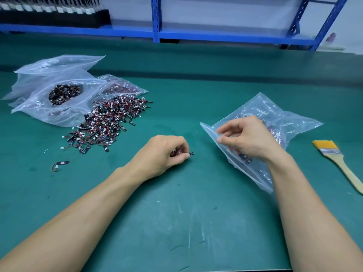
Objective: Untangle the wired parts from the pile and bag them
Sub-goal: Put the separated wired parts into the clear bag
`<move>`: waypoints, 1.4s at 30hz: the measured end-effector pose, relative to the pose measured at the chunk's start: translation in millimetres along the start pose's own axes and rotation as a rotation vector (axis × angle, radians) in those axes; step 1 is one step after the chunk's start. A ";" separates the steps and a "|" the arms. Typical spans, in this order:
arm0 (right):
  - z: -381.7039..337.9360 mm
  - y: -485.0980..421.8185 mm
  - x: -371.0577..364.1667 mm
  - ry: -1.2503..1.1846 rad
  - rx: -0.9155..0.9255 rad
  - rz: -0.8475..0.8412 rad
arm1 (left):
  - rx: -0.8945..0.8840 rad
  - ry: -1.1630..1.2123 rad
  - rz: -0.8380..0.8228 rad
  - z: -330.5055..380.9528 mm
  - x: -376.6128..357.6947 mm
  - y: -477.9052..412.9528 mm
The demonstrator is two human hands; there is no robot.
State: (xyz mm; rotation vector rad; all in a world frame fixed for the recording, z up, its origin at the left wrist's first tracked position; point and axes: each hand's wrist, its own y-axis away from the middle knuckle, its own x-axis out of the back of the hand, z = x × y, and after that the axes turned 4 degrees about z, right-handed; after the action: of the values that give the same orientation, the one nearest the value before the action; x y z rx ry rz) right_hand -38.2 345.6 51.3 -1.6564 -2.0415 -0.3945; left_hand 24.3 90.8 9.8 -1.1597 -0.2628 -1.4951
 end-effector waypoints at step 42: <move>-10.7 -0.5 1.0 -0.135 0.086 0.241 | 0.606 1.056 -0.136 90.8 -32.8 -61.0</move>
State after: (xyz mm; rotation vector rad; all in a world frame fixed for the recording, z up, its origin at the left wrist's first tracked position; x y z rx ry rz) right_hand -36.9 340.9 60.9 -1.8921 -1.8918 -0.1139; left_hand 13.0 195.1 54.9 0.1895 -0.0434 -1.7727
